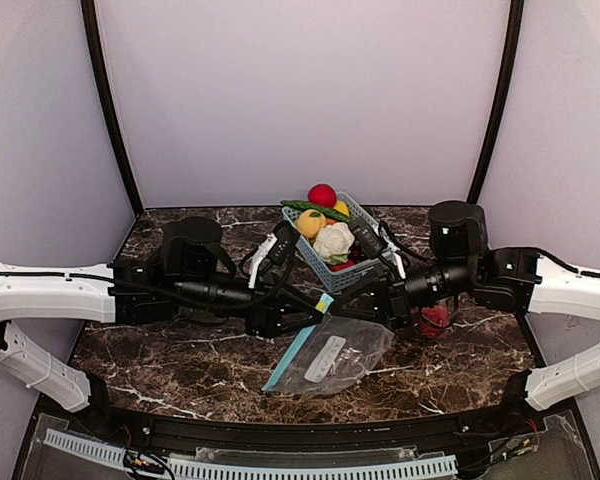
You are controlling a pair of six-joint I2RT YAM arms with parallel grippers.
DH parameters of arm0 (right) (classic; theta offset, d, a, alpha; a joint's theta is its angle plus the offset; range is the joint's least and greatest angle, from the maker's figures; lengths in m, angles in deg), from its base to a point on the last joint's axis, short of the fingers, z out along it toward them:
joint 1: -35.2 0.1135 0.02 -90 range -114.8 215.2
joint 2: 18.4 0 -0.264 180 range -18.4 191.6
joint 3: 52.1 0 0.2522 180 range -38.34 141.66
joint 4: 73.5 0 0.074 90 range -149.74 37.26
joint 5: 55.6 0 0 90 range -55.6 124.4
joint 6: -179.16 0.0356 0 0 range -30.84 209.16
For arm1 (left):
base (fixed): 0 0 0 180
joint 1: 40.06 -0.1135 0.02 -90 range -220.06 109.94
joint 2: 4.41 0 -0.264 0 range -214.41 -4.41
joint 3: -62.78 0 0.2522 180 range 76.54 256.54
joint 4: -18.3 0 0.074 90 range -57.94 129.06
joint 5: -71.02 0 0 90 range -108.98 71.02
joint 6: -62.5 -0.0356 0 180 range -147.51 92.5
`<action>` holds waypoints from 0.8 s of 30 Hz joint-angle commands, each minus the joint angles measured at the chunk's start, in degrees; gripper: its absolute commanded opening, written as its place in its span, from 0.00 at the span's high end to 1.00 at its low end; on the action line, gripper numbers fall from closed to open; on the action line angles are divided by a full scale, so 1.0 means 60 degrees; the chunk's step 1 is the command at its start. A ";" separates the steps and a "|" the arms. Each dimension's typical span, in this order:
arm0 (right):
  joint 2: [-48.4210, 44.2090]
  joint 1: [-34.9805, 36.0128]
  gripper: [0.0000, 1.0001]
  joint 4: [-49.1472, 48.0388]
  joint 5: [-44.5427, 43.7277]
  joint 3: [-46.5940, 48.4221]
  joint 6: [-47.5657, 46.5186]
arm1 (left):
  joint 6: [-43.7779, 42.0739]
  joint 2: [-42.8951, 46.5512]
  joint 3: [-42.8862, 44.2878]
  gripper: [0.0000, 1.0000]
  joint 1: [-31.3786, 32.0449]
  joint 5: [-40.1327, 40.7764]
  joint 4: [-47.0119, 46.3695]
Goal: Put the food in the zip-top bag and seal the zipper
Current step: Unzip the zipper of the food storage bag.
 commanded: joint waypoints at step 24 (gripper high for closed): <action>-0.0390 0.0081 1.00 0.0060 -0.1002 -0.0134 0.0242 | 0.0632 -0.0223 -0.0103 0.95 -0.0136 -0.1499 -0.1398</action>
